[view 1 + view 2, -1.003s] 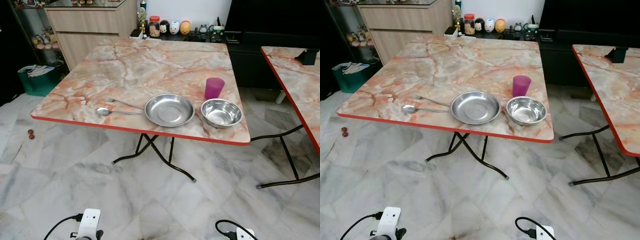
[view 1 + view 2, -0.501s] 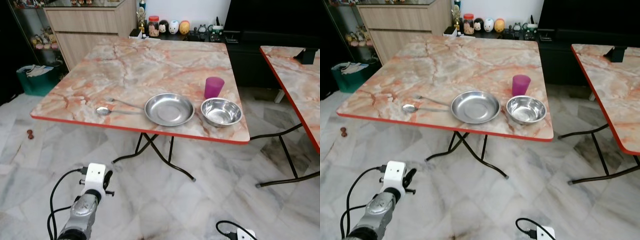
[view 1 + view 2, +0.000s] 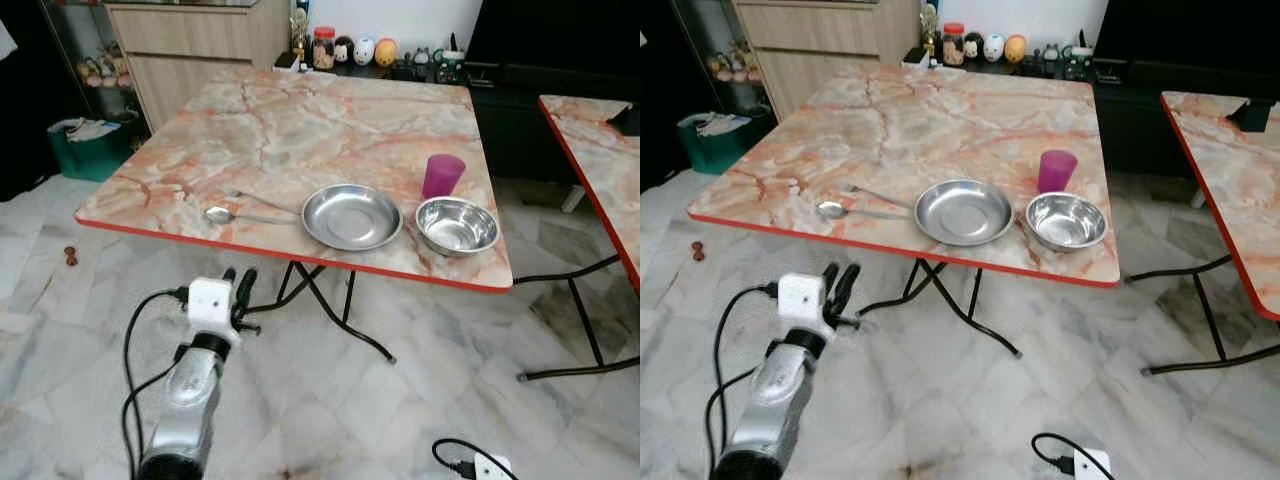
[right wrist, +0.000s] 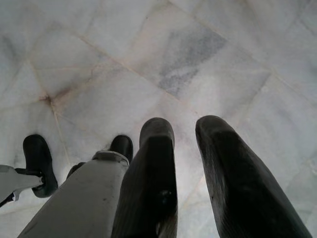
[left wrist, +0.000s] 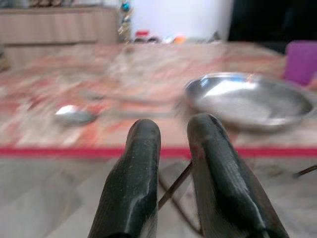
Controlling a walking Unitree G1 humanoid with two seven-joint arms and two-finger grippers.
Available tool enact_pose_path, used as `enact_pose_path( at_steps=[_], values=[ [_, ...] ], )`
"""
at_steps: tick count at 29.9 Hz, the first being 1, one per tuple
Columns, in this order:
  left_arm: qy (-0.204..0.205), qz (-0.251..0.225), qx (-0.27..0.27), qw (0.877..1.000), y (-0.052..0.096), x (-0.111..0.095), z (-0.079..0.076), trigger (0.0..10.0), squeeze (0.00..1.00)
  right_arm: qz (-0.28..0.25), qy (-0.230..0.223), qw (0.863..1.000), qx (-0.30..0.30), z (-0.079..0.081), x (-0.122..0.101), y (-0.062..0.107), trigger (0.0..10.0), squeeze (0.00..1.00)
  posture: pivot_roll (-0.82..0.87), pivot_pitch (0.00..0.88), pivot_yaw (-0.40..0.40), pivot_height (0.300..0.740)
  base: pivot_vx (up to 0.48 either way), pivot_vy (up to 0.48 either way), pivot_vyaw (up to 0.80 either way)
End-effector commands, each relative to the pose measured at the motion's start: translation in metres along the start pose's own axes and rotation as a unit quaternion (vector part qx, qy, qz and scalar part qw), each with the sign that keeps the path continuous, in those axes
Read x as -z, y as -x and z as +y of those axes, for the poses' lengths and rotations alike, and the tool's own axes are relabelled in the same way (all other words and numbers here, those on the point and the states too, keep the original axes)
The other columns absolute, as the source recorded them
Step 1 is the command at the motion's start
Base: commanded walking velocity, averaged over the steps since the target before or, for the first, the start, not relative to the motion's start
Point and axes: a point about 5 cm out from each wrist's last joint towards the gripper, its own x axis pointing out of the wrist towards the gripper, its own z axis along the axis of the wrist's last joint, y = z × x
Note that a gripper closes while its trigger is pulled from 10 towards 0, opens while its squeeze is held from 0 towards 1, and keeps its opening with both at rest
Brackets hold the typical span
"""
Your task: Setting the table
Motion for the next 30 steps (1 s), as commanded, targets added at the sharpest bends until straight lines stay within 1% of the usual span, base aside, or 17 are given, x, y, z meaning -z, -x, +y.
enact_pose_path(
  at_steps=[1, 2, 5, 10, 13, 16, 18, 20, 21, 22, 23, 24, 26, 30],
  values=[
    [0.006, -0.002, 0.006, 1.0, -0.002, -0.004, -0.004, 10.0, 0.0, -0.002, -0.001, 1.0, 0.002, -0.001, 0.0, 0.0, 10.0, 0.0, 0.12, 0.0, -0.054, 0.74, 0.0, 0.0, 0.0],
    [0.009, 0.004, 0.011, 1.0, -0.005, -0.005, -0.007, 10.0, 0.0, -0.001, -0.005, 1.0, 0.004, -0.001, 0.001, 0.0, 10.0, 0.0, 0.11, 0.0, -0.047, 0.74, 0.0, 0.0, 0.0],
    [0.012, 0.01, 0.015, 1.0, -0.006, -0.008, -0.008, 10.0, 0.0, 0.001, -0.02, 1.0, 0.005, -0.001, 0.002, 0.0, 10.0, 0.0, 0.1, 0.0, -0.04, 0.74, 0.0, 0.0, -0.42],
    [0.008, 0.014, 0.013, 1.0, -0.009, -0.009, -0.004, 10.0, 0.0, 0.002, -0.008, 1.0, 0.001, 0.0, 0.002, 0.0, 10.0, 0.0, 0.11, 0.0, -0.039, 0.74, 0.0, 0.0, -0.72],
    [0.003, 0.018, 0.009, 1.0, -0.01, -0.01, -0.001, 10.0, 0.0, 0.0, -0.003, 1.0, 0.002, 0.0, 0.001, 0.0, 10.0, 0.0, 0.11, 0.0, -0.041, 0.74, 0.0, 0.0, 0.0],
    [-0.007, 0.022, 0.014, 1.0, -0.01, -0.011, -0.001, 10.0, 0.0, -0.001, -0.003, 1.0, 0.003, 0.001, 0.0, 0.0, 10.0, 0.0, 0.11, 0.0, -0.04, 0.74, 0.0, 0.0, 0.0],
    [-0.006, 0.023, 0.013, 1.0, -0.01, -0.01, -0.002, 10.0, 0.0, -0.002, -0.004, 1.0, 0.002, 0.001, 0.0, 0.0, 10.0, 0.0, 0.11, 0.0, -0.04, 0.74, 0.0, 0.0, 0.0],
    [0.007, 0.026, 0.007, 1.0, -0.01, -0.01, -0.003, 10.0, 0.0, -0.002, -0.003, 1.0, 0.001, 0.001, 0.0, 0.0, 10.0, 0.0, 0.11, 0.0, -0.039, 0.74, 0.0, 0.0, 0.0],
    [0.038, 0.028, -0.011, 0.999, -0.012, -0.011, -0.002, 10.0, 0.0, -0.002, -0.002, 1.0, 0.001, 0.001, 0.0, 0.0, 10.0, 0.0, 0.11, 0.0, -0.039, 0.74, 0.0, 0.0, 0.0],
    [0.05, 0.028, -0.018, 0.998, -0.012, -0.011, -0.001, 10.0, 0.0, -0.001, -0.001, 1.0, 0.001, 0.001, 0.0, 0.0, 10.0, 0.0, 0.11, 0.0, -0.039, 0.74, 0.0, 0.0, 0.0],
    [0.053, 0.027, -0.02, 0.998, -0.013, -0.011, 0.0, 10.0, 0.0, 0.0, 0.001, 1.0, 0.001, 0.001, 0.0, 0.0, 10.0, 0.0, 0.11, 0.0, -0.039, 0.74, 0.247, 0.0, 0.0],
    [0.04, 0.025, -0.013, 0.999, -0.013, -0.012, -0.001, 10.0, 0.0, 0.0, 0.001, 1.0, 0.001, 0.001, 0.0, 0.0, 10.0, 0.0, 0.11, 0.0, -0.041, 0.74, 0.304, 0.0, 0.0],
    [0.032, 0.028, -0.009, 0.999, -0.013, -0.011, -0.001, 10.0, 0.0, 0.0, 0.002, 1.0, 0.001, 0.001, 0.0, 0.0, 10.0, 0.0, 0.11, 0.0, -0.042, 0.74, 0.313, 0.0, 0.0],
    [0.03, 0.031, -0.007, 0.999, -0.013, -0.01, -0.002, 10.0, 0.0, 0.0, -0.002, 1.0, 0.002, 0.0, 0.001, 0.0, 10.0, 0.0, 0.11, 0.0, -0.043, 0.74, 0.334, 0.0, 0.0]
  ],
)
